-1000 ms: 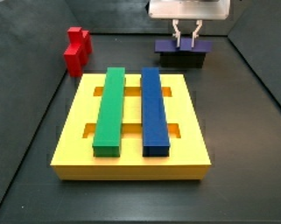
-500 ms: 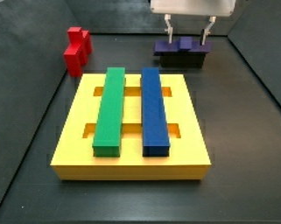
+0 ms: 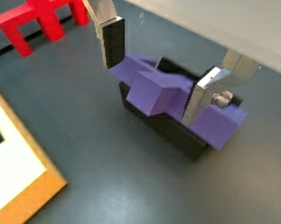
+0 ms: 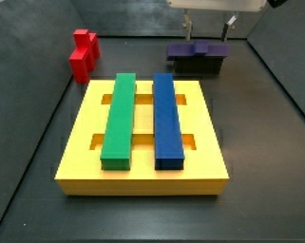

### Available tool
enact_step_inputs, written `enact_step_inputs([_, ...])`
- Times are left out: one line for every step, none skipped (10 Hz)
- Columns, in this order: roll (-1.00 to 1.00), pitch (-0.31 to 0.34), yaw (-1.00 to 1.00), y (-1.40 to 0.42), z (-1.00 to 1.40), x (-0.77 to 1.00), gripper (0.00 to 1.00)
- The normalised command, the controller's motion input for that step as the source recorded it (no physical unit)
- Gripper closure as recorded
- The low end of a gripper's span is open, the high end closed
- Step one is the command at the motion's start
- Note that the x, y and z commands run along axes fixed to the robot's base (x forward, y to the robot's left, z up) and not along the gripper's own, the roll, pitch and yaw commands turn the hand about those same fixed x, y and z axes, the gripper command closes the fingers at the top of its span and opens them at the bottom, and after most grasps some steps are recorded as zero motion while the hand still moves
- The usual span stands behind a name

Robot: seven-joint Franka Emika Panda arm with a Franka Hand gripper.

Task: Pick up the purple object. Move up. Place the purple object on the fixture. Regrasp the purple object. Move to above the board. Insert the purple object.
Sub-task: Regrasp the purple object.

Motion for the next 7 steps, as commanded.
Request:
enact_step_inputs([1.00,0.000,0.12,0.20,0.00,0.01,0.00])
enact_step_inputs([1.00,0.000,0.11,0.14,0.00,0.03,0.00])
enact_step_inputs([1.00,0.000,0.08,0.05,0.01,0.09,0.00])
enact_step_inputs([1.00,0.043,0.07,0.00,0.02,0.04,0.00])
enact_step_inputs([1.00,0.009,0.07,-0.11,0.02,0.00,0.00])
enact_step_inputs([1.00,0.000,0.08,-0.15,0.02,0.00,0.00])
enact_step_inputs([1.00,0.000,0.08,-0.15,0.00,0.00,0.00])
